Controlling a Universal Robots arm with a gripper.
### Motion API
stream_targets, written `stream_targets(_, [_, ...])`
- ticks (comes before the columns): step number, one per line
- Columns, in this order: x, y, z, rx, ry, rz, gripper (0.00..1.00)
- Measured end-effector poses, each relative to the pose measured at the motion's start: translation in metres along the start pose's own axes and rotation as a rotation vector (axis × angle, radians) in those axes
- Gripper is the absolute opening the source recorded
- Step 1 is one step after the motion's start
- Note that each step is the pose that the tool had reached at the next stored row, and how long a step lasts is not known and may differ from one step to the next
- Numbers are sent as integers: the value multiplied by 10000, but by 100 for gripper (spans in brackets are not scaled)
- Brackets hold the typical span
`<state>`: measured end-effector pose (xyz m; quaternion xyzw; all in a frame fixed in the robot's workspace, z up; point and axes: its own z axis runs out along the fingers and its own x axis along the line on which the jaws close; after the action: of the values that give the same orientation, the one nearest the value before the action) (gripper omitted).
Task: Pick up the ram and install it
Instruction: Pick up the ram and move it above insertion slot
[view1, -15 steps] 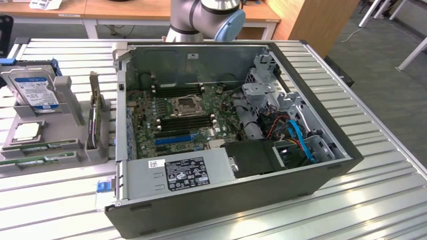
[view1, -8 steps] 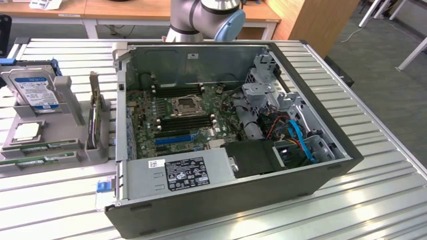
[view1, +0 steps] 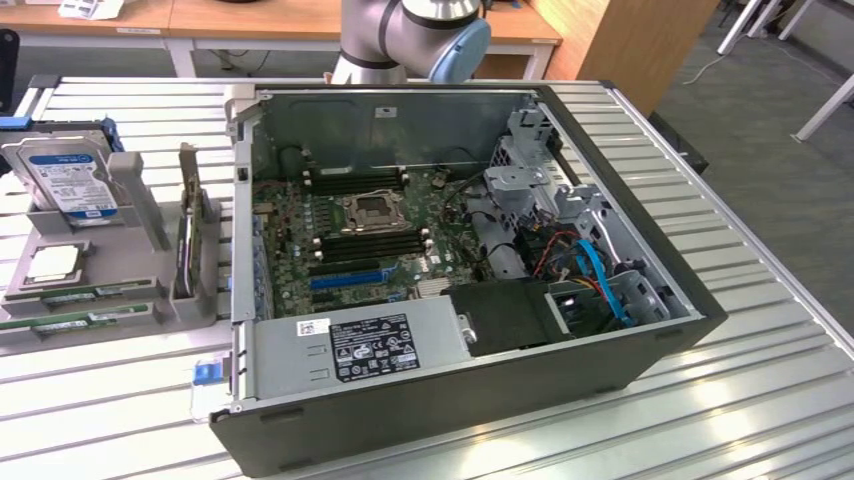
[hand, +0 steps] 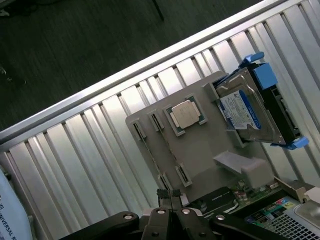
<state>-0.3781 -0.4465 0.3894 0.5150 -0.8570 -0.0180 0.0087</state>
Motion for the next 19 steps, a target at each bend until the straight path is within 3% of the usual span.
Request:
stream_targets(8, [0, 0, 0, -5, 67, -564, 10])
stream_targets(19, [1, 0, 1, -6, 100, -1250, 10])
